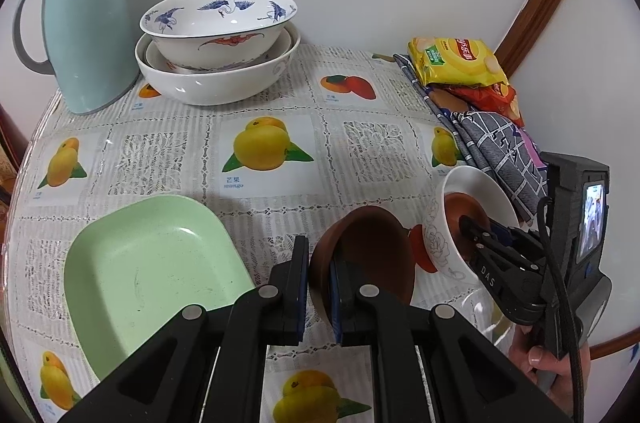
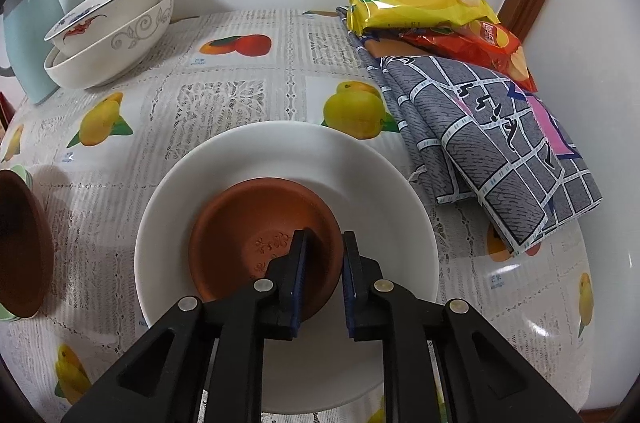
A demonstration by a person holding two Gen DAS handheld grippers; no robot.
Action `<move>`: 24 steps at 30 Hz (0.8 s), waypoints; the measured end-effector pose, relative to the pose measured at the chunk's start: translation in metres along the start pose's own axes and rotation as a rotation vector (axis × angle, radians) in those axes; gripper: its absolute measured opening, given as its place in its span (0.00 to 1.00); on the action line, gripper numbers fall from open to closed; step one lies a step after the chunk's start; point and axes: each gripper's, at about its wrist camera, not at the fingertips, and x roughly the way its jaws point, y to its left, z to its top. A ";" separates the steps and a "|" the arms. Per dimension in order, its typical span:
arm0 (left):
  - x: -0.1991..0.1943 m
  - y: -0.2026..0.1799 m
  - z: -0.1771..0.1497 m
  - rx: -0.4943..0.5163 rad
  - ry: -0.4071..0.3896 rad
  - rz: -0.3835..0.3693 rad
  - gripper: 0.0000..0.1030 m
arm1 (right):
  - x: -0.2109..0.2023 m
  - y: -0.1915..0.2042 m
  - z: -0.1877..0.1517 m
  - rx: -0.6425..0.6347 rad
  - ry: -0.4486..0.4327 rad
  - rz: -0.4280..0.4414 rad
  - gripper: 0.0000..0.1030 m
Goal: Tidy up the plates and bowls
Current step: 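Lower the brown bowl into the white bowl and open the right tool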
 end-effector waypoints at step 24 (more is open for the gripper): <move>-0.026 -0.032 -0.013 0.023 -0.017 -0.001 0.09 | -0.080 -0.041 -0.014 0.107 -0.144 0.090 0.43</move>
